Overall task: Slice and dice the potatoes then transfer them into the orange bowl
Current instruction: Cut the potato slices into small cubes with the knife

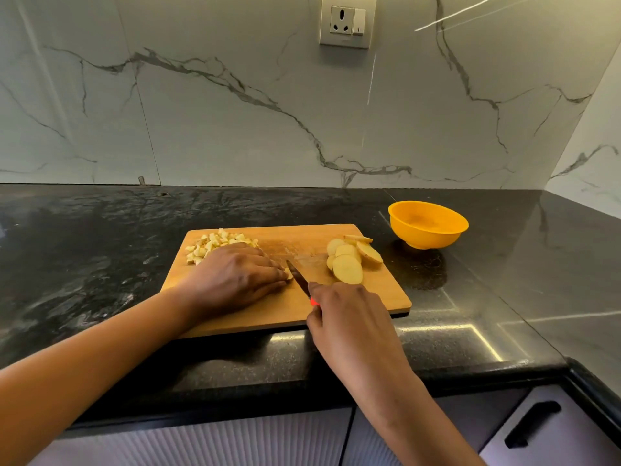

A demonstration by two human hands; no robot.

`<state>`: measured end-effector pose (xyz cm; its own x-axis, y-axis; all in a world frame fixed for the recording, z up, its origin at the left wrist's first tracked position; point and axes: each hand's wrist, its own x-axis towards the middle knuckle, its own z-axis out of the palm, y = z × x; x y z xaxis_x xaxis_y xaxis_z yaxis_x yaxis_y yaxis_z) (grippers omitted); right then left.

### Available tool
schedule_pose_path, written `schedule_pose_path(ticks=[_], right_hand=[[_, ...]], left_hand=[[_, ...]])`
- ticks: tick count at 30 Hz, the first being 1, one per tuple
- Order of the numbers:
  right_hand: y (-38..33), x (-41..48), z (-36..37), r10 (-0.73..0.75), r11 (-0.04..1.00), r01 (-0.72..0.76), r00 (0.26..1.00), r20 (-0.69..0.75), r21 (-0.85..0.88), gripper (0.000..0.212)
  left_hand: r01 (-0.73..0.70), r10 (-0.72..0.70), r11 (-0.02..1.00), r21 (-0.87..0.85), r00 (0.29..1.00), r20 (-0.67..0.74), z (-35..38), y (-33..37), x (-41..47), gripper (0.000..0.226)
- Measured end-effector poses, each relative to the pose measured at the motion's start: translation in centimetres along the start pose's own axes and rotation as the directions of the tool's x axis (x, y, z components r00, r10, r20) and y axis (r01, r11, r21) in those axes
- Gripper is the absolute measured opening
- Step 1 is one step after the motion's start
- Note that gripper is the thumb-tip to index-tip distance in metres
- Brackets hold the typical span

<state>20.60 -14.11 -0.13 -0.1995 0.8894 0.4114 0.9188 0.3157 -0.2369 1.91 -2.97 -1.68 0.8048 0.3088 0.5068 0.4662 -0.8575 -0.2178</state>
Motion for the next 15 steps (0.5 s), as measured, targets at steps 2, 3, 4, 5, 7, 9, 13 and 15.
schedule_pose_path(ticks=[2, 3, 4, 5, 7, 9, 13, 15], right_hand=[[-0.1, 0.1, 0.2, -0.009, 1.0, 0.009, 1.0, 0.002, -0.021, 0.032], [-0.1, 0.2, 0.3, -0.012, 0.999, 0.012, 1.0, 0.005, -0.037, 0.031], [-0.1, 0.2, 0.3, -0.015, 0.998, 0.016, 1.0, 0.008, -0.054, 0.03], [-0.2, 0.3, 0.3, -0.018, 0.997, 0.019, 1.0, 0.012, -0.07, 0.029], [-0.3, 0.5, 0.4, -0.024, 0.996, 0.026, 0.999, 0.024, -0.089, 0.029], [0.0, 0.9, 0.4, -0.03, 0.996, 0.034, 0.998, 0.049, -0.088, 0.03], [0.4, 1.9, 0.7, -0.042, 0.994, 0.052, 0.993, 0.107, -0.096, 0.03], [0.0, 1.8, 0.8, -0.058, 0.991, 0.07, 0.992, 0.109, -0.112, 0.028]], left_hand=[[-0.016, 0.016, 1.0, 0.005, 1.0, -0.006, 0.0, 0.1, 0.1, 0.032], [-0.02, 0.02, 1.0, -0.003, 1.0, -0.014, 0.0, 0.1, 0.1, 0.033], [-0.021, 0.02, 1.0, -0.016, 1.0, -0.022, 0.0, 0.1, 0.0, 0.035], [-0.021, 0.02, 0.999, -0.031, 0.999, -0.035, 0.0, 0.1, 0.0, 0.038], [-0.013, 0.009, 0.998, -0.068, 0.998, -0.058, 0.1, 0.0, 0.0, 0.048], [0.006, -0.012, 0.994, -0.105, 0.998, -0.061, 0.3, -0.2, 0.0, 0.048], [0.026, -0.036, 0.99, -0.137, 0.997, -0.068, 0.6, -0.4, 0.1, 0.042], [0.036, -0.046, 0.99, -0.134, 0.997, -0.068, 0.7, -0.4, 0.1, 0.035]])
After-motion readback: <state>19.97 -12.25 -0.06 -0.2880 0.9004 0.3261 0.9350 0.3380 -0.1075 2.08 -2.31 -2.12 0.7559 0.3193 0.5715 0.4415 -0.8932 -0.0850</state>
